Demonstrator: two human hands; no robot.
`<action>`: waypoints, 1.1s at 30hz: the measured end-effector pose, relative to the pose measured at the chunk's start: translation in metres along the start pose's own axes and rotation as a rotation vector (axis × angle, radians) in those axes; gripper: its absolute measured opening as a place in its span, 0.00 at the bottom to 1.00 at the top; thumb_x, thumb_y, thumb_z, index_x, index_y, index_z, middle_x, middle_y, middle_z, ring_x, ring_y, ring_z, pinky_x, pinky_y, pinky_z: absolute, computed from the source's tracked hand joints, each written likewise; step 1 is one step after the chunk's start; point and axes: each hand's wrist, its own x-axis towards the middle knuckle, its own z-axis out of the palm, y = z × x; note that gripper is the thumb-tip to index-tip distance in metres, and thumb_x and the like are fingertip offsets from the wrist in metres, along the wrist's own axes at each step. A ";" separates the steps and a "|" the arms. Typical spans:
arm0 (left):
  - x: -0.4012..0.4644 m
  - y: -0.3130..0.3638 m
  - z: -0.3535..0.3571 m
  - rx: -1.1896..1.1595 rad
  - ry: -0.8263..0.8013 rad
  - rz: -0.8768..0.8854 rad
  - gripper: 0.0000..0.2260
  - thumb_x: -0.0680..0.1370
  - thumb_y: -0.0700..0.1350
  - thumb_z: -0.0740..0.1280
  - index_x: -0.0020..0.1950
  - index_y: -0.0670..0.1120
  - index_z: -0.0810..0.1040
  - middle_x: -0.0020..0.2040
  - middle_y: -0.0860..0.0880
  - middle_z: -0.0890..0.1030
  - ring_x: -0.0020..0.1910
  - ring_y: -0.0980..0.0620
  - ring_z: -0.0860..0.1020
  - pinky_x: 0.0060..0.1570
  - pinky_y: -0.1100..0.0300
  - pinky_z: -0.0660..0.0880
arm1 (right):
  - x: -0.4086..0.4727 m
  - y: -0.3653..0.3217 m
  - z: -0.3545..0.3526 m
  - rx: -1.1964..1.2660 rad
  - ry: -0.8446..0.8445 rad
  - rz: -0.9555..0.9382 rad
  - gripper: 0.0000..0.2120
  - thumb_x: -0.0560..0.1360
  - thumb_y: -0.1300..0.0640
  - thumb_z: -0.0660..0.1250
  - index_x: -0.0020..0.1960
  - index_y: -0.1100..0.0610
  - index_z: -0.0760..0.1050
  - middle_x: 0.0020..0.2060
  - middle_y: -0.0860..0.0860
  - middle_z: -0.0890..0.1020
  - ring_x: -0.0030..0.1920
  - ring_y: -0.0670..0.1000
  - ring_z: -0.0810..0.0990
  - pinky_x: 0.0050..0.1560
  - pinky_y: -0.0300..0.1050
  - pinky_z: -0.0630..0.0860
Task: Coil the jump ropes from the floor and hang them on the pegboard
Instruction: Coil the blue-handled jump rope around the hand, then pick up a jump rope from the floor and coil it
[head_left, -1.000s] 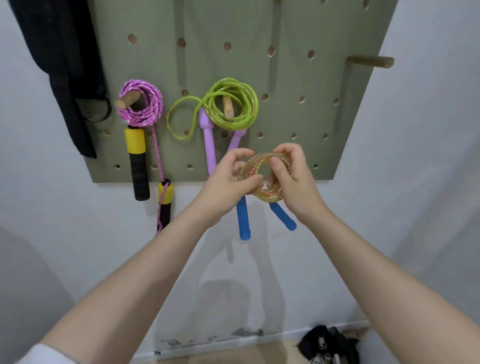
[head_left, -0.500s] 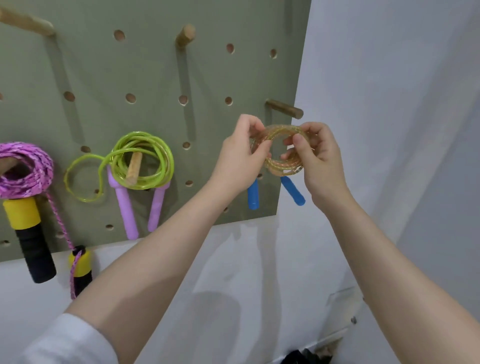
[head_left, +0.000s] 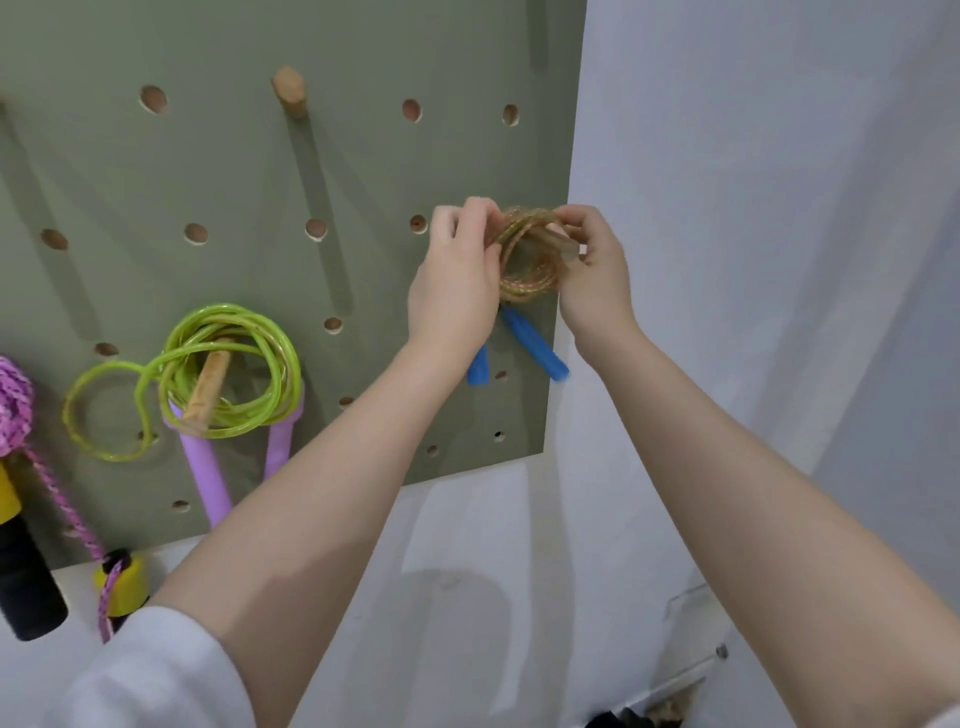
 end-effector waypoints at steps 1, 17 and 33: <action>0.002 -0.005 0.001 0.096 0.008 0.030 0.09 0.79 0.40 0.59 0.59 0.45 0.72 0.55 0.46 0.72 0.48 0.45 0.74 0.41 0.48 0.75 | 0.004 0.004 0.003 -0.018 0.003 -0.008 0.05 0.77 0.58 0.62 0.47 0.48 0.73 0.45 0.47 0.78 0.48 0.52 0.78 0.53 0.48 0.76; -0.045 -0.009 -0.022 0.064 -0.082 -0.035 0.21 0.79 0.45 0.59 0.72 0.45 0.62 0.70 0.45 0.63 0.67 0.45 0.63 0.64 0.52 0.63 | -0.066 0.013 0.012 -0.223 0.087 0.172 0.29 0.78 0.52 0.57 0.75 0.53 0.49 0.68 0.53 0.63 0.64 0.55 0.70 0.65 0.53 0.69; -0.313 -0.087 -0.092 0.010 -0.602 -0.312 0.18 0.78 0.40 0.60 0.68 0.44 0.67 0.67 0.48 0.66 0.49 0.49 0.77 0.51 0.59 0.71 | -0.363 0.047 0.017 -0.497 -0.437 0.451 0.11 0.77 0.62 0.58 0.56 0.58 0.75 0.59 0.51 0.70 0.45 0.48 0.74 0.49 0.37 0.66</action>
